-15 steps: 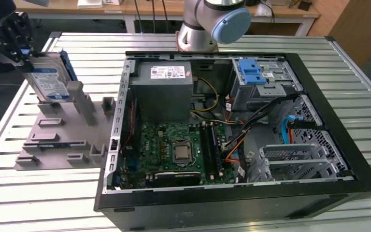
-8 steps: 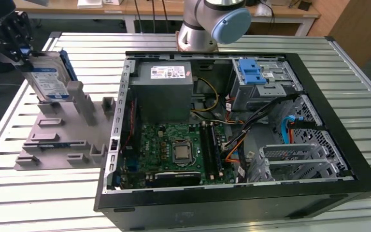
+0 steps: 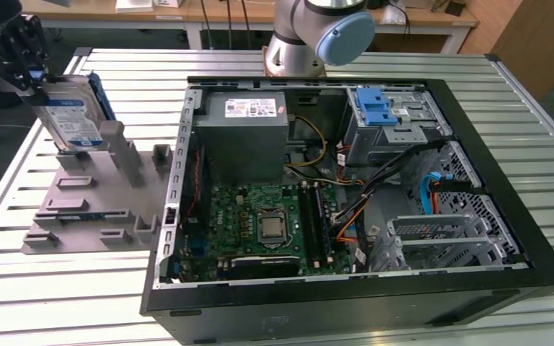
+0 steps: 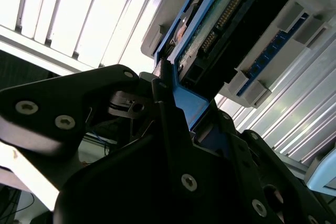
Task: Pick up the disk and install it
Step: 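Pick up the disk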
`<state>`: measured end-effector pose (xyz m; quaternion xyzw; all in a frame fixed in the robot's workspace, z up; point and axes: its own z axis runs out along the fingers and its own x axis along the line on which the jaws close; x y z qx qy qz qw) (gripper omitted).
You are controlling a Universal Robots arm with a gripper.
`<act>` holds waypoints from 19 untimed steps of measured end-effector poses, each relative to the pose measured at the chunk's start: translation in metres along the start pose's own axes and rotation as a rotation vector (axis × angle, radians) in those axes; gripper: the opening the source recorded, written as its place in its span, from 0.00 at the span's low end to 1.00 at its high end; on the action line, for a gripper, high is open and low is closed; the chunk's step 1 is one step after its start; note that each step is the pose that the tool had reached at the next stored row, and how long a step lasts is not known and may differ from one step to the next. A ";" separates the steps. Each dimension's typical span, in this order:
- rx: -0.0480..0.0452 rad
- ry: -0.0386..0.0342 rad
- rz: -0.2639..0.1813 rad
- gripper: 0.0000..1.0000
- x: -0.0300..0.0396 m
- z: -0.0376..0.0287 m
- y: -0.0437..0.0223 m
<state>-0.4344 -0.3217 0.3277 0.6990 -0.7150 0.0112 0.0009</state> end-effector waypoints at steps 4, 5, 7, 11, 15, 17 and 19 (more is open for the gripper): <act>-0.0001 0.0001 0.000 0.36 0.0000 -0.0013 0.0000; -0.0001 0.0001 0.000 0.36 0.0000 -0.0016 0.0000; 0.0000 0.0000 0.000 0.36 0.0000 -0.0022 0.0000; 0.0000 0.0000 0.000 0.36 0.0001 -0.0033 0.0000; -0.0001 0.0000 0.000 0.36 0.0001 -0.0043 -0.0001; -0.0001 0.0001 0.000 0.36 0.0001 -0.0048 -0.0001; 0.0000 0.0000 0.000 0.36 0.0001 -0.0052 -0.0001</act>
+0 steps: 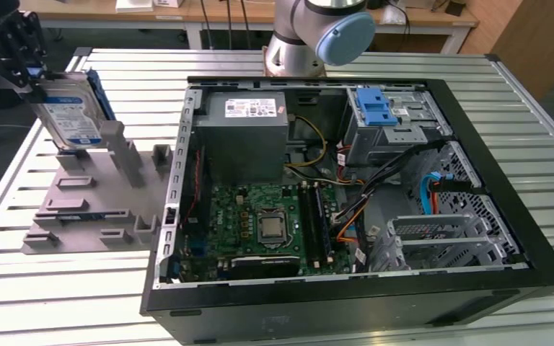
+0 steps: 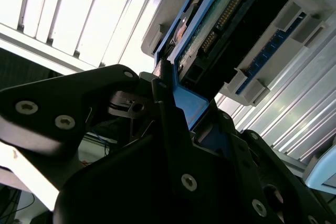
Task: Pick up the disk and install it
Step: 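Pick up the disk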
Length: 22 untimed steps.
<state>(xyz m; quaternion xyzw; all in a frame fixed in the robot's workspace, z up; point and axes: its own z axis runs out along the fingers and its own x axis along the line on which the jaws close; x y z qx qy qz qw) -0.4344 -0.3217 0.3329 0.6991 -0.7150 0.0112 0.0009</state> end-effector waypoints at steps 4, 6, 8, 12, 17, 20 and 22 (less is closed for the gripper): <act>0.0000 0.0000 0.000 0.36 0.0000 -0.0009 0.0000; 0.0000 0.0000 0.000 0.36 0.0000 -0.0019 0.0000; 0.0000 0.0000 0.000 0.36 0.0000 -0.0023 -0.0001; 0.0000 0.0000 0.000 0.36 0.0000 -0.0028 0.0000; 0.0000 0.0000 0.000 0.36 0.0001 -0.0037 0.0000; -0.0003 0.0001 0.000 0.36 0.0001 -0.0046 -0.0001; 0.0000 0.0000 0.000 0.36 0.0001 -0.0049 -0.0001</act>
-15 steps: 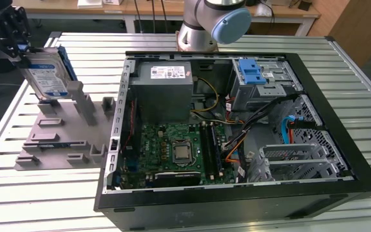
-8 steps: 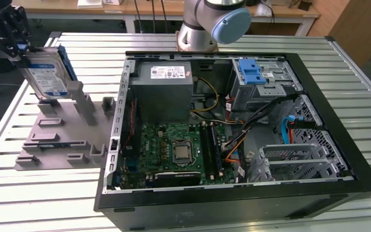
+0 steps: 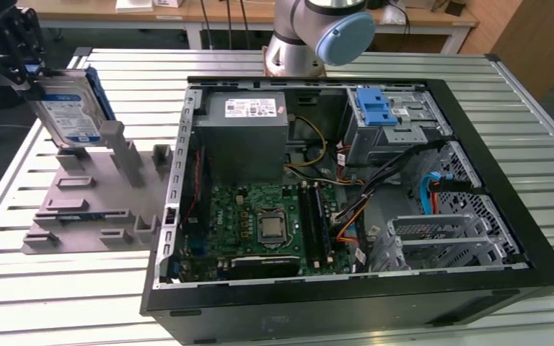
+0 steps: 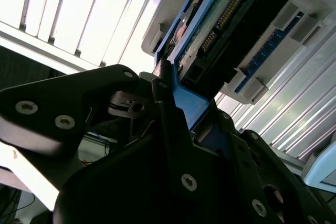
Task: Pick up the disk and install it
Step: 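Pick up the disk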
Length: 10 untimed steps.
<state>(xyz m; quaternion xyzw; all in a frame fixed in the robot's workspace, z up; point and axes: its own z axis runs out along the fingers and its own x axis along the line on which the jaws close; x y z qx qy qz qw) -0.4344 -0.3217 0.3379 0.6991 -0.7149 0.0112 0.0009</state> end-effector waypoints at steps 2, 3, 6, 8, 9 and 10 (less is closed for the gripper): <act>-0.0003 0.0001 0.000 0.36 0.0000 -0.0013 0.0000; -0.0001 0.0001 0.000 0.36 0.0000 -0.0019 0.0000; 0.0000 0.0000 0.000 0.36 0.0001 -0.0046 -0.0001; 0.0000 0.0000 0.000 0.36 0.0001 -0.0062 -0.0001; 0.0000 0.0000 0.000 0.36 0.0001 -0.0068 -0.0001; 0.0000 0.0000 0.000 0.36 0.0001 -0.0076 -0.0001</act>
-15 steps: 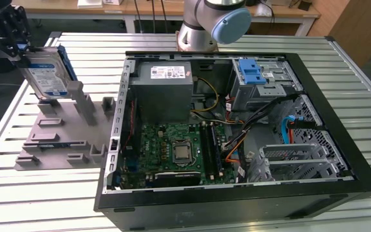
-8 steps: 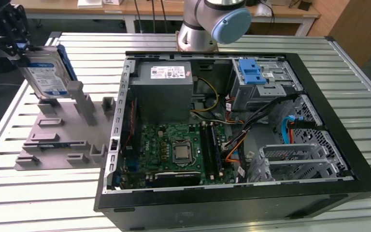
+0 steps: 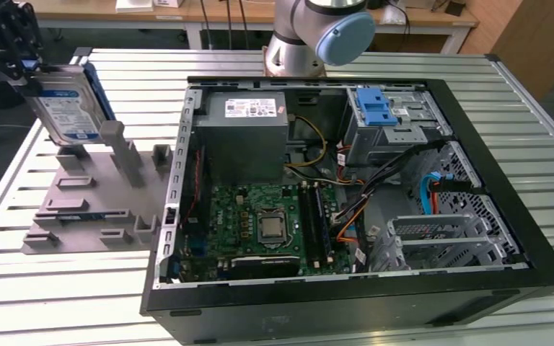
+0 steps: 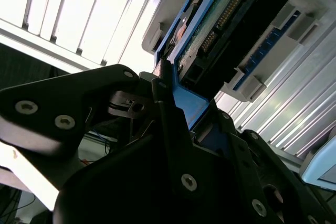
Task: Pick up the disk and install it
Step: 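Pick up the disk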
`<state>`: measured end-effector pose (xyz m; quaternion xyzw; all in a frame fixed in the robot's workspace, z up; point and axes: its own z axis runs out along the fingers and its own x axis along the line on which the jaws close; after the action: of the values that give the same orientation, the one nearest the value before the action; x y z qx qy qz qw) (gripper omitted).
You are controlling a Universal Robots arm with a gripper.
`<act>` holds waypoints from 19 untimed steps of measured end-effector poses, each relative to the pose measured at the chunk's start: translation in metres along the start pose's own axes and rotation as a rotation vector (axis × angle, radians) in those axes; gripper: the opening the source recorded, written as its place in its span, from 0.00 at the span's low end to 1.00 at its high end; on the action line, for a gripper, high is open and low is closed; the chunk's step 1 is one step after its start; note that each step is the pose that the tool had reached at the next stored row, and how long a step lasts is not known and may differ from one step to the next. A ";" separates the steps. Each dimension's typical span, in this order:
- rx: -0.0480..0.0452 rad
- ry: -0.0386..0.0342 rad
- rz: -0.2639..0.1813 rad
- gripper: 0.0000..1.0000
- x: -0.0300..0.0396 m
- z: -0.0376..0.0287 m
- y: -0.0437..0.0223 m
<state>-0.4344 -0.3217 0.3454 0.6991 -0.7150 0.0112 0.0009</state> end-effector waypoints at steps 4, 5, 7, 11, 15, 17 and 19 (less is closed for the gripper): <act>0.0001 0.0000 0.000 0.36 0.0000 -0.0025 0.0000; 0.0000 0.0000 0.000 0.36 0.0001 -0.0031 0.0000; 0.0000 0.0000 0.000 0.36 0.0001 -0.0042 -0.0001; 0.0000 0.0001 0.000 0.36 0.0001 -0.0077 -0.0001; 0.0001 0.0000 0.000 0.36 0.0002 -0.0092 -0.0001; 0.0000 0.0000 0.000 0.36 0.0002 -0.0101 -0.0001; 0.0001 0.0000 0.000 0.36 0.0002 -0.0107 -0.0001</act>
<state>-0.4344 -0.3217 0.3562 0.6991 -0.7150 0.0112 0.0009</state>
